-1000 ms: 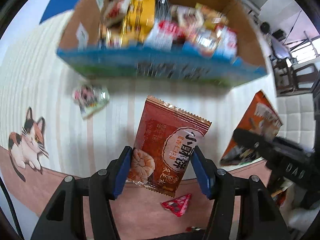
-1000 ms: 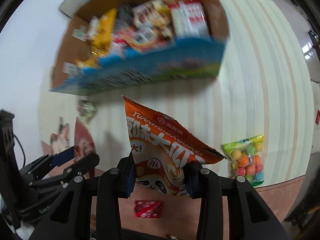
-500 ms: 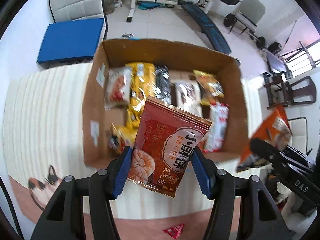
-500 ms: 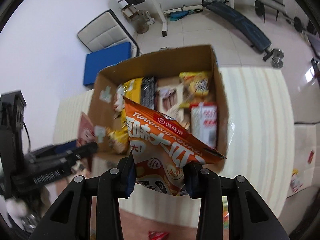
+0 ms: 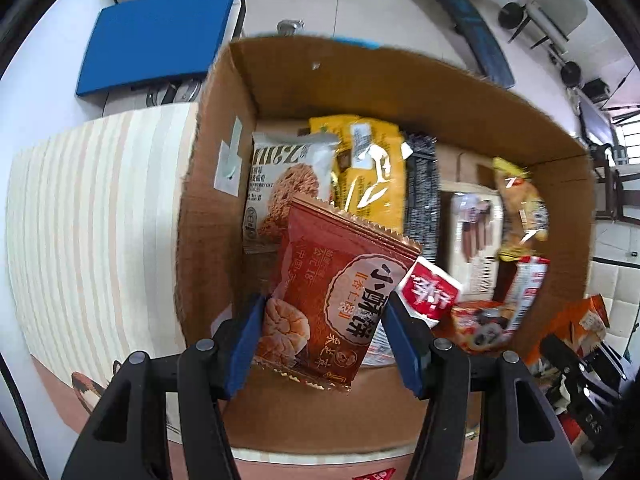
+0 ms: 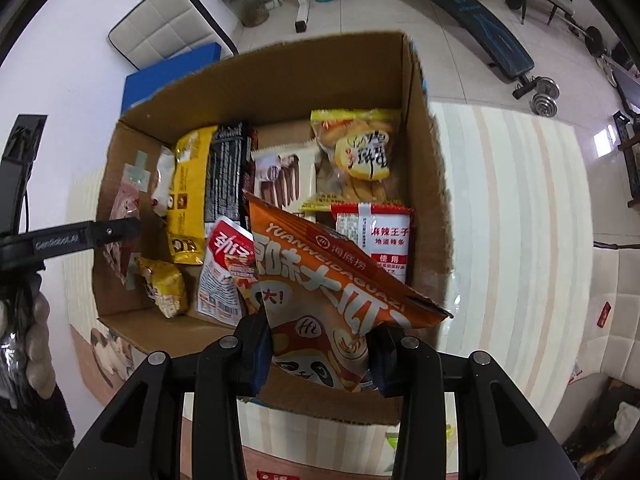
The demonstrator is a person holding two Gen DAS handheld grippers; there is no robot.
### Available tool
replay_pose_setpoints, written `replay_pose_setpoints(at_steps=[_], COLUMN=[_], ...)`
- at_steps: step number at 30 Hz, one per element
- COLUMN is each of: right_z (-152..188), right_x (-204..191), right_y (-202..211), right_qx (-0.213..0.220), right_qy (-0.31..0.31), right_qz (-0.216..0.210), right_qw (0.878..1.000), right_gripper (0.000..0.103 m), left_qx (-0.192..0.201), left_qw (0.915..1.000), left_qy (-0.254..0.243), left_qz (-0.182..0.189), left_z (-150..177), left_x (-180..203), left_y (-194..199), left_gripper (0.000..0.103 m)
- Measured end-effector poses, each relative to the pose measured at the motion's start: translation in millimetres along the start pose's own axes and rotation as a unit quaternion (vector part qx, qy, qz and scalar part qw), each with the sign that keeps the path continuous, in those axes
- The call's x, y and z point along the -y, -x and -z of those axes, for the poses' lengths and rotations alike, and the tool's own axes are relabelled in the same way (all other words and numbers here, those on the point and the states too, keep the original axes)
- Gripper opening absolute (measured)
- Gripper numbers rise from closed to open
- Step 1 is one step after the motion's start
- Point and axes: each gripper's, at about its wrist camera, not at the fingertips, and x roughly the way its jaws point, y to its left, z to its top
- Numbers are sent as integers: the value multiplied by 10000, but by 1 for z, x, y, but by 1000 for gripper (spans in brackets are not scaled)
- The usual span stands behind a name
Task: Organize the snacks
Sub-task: 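Carry both packs into the box and open both tools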
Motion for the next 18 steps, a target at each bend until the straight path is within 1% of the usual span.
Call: replay_pose_setpoints(at_steps=[4,9,11,12,13,15,18], right_z=[3,5,5,4,4,3,3], right_x=[-1,-2,0,0,0,1,-1], right_y=[-14,-28,-29,-30,-31,-27,-17], right_qx=[-154,-395,-469,-518,-574,-508,-406], right_qy=[107,165,82,64,55,7,-12], right_qz=[150,113,92,92,74,43,6], right_qw=[9997,9990,9988,9986,9983,9987,9992], right_gripper=[41,43,45,50,66,90,91], left_qx=[-152,-282,-300,-281,-246,-154,61], left_qw=[9999,9996,9995,9996,9997,9998,9997], left_qy=[25,51,86,85,69,84,200], left_qz=[-33,-47,-24,-9,-23,-35,103], left_z=[-1,-2,-1,-3,-4,-8,-8], left_x=[-2,-1,-1,-1,0,-1,-3], left_y=[-14,-23,-22,-22,-20,-15,-3], left_gripper=[57,59,59,59,59,59,61])
